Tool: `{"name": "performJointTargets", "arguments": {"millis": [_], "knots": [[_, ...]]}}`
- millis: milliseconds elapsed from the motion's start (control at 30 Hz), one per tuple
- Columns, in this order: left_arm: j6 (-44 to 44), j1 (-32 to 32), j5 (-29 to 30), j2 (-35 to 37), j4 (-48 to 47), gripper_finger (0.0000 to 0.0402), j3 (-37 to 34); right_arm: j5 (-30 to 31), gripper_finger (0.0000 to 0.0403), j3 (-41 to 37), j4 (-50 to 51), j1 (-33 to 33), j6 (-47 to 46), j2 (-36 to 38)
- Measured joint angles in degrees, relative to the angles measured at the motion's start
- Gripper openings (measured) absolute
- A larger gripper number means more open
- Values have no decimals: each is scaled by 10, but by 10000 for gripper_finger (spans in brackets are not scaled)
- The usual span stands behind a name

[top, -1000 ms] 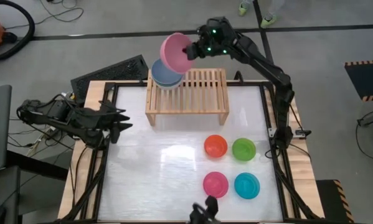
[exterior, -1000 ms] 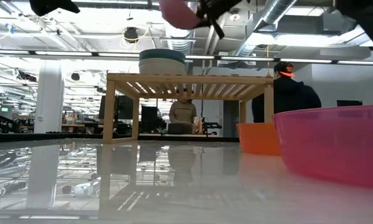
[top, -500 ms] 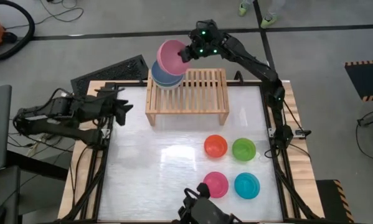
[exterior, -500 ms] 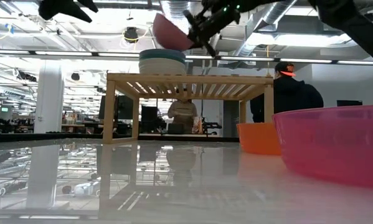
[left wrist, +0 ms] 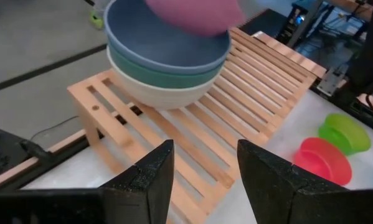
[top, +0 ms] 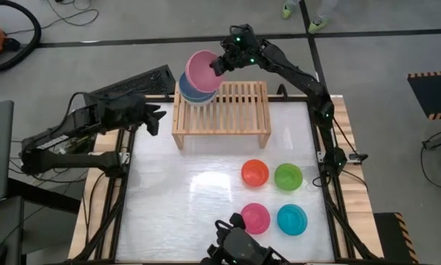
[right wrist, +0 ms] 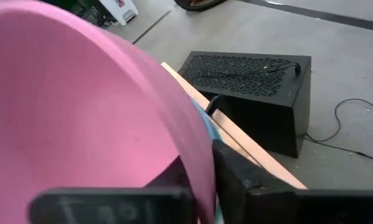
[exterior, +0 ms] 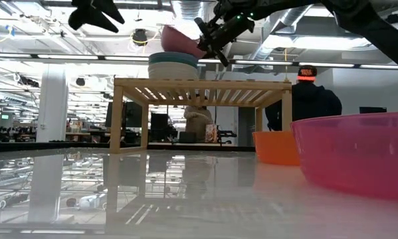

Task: Place and stack bowls onto a shelf
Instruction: Stack the large pink bowl on top of the large blue bowl

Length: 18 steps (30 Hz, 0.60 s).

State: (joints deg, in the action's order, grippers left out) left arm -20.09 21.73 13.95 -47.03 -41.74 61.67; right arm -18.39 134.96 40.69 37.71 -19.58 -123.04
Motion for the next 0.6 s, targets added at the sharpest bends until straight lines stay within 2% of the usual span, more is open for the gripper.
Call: {"name": "performJointTargets", "arguments": {"millis": [200, 333, 467, 600], "knots": [[23, 34, -73, -26, 34, 160, 0, -1, 147, 0, -1, -1, 7, 1], [33, 39, -81, -35, 44, 160, 0, -1, 192, 0, -8, -1, 18, 1], [44, 46, -76, -35, 78, 160, 0, -2, 220, 0, -46, -1, 21, 1], [45, 59, -75, -35, 152, 160, 0, -12, 225, 0, -87, 3, 31, 22]]}}
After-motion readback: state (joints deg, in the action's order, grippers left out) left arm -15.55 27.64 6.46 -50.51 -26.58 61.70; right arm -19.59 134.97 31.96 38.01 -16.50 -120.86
